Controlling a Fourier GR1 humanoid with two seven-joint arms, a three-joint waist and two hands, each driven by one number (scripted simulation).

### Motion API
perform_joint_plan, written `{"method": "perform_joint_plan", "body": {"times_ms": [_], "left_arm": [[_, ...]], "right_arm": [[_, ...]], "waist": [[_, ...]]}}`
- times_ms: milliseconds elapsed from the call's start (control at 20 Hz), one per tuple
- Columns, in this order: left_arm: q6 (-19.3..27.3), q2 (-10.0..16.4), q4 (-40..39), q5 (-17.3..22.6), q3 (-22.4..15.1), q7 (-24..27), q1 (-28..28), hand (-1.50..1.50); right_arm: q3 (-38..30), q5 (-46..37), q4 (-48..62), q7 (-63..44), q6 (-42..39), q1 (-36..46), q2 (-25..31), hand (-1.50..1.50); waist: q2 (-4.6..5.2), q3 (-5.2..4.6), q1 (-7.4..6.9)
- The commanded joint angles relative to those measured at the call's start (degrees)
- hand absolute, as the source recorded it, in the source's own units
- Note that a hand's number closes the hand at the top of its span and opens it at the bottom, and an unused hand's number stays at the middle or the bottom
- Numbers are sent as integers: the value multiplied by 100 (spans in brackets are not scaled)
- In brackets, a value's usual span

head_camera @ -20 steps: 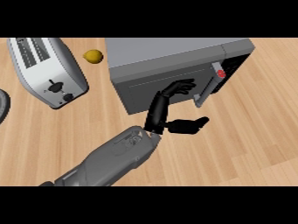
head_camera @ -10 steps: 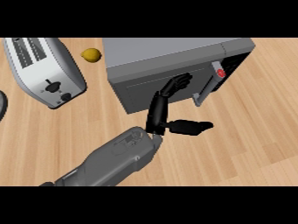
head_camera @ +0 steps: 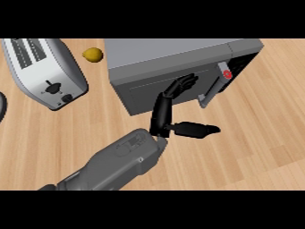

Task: Pick up the milk, place it into the microwave and close the microwave

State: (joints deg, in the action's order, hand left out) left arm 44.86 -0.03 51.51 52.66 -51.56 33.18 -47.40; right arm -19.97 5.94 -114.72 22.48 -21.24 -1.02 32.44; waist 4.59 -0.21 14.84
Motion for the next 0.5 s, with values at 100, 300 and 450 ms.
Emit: {"method": "perform_joint_plan", "body": {"times_ms": [100, 300, 450], "left_arm": [[48, 3, -506, 297, 350, 96, -429, -150], [69, 3, -350, 324, 197, 227, -335, -150], [30, 3, -520, 428, 200, 273, -382, -150]], "right_arm": [[46, -24, 152, -80, 18, 239, 70, 150], [462, 1101, 570, -107, -114, 180, -804, 150], [515, 1327, 703, -338, -305, 212, -683, -150]], "waist": [[63, 2, -33], [109, 86, -101], [108, 29, -39]]}}
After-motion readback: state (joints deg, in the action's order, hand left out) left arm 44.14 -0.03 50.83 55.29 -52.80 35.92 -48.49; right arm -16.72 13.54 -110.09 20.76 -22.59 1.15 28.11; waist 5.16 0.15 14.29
